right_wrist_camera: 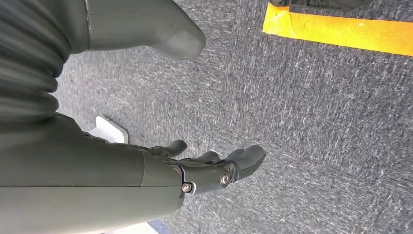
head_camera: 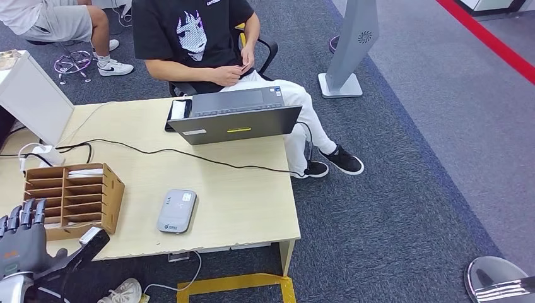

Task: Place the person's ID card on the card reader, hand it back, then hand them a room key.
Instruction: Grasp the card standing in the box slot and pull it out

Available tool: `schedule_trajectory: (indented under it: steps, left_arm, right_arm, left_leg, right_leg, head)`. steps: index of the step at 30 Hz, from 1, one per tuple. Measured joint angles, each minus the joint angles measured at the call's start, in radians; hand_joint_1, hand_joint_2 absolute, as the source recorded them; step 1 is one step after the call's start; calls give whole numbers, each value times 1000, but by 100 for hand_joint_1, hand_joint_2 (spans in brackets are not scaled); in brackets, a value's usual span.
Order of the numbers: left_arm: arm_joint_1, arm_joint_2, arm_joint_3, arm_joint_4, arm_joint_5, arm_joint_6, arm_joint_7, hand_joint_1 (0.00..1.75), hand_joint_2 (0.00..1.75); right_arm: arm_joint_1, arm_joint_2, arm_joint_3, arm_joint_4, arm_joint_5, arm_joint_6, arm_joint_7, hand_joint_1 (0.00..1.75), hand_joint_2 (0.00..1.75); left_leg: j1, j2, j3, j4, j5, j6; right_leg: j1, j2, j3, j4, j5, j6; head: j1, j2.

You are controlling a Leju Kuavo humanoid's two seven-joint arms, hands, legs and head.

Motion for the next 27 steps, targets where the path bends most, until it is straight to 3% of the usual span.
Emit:
schedule_trajectory:
  steps: [11,27]
  left_arm:
    - [-87,-42,-1,117,-26,76,-38,0,175]
    - [-94,-77,-6,157,-21,70,-37,0,175]
  right_arm:
    - [-3,0,0,0,44,1,8,0,175]
    - [-3,0,-1,0,63,-4,8,0,175]
  left_leg:
    - [0,0,0,0,0,0]
    - [0,0,0,0,0,0]
  right_leg:
    - [0,0,0,0,0,0]
    - [0,1,0,0,0,0]
  head:
    - [0,0]
    - [0,0]
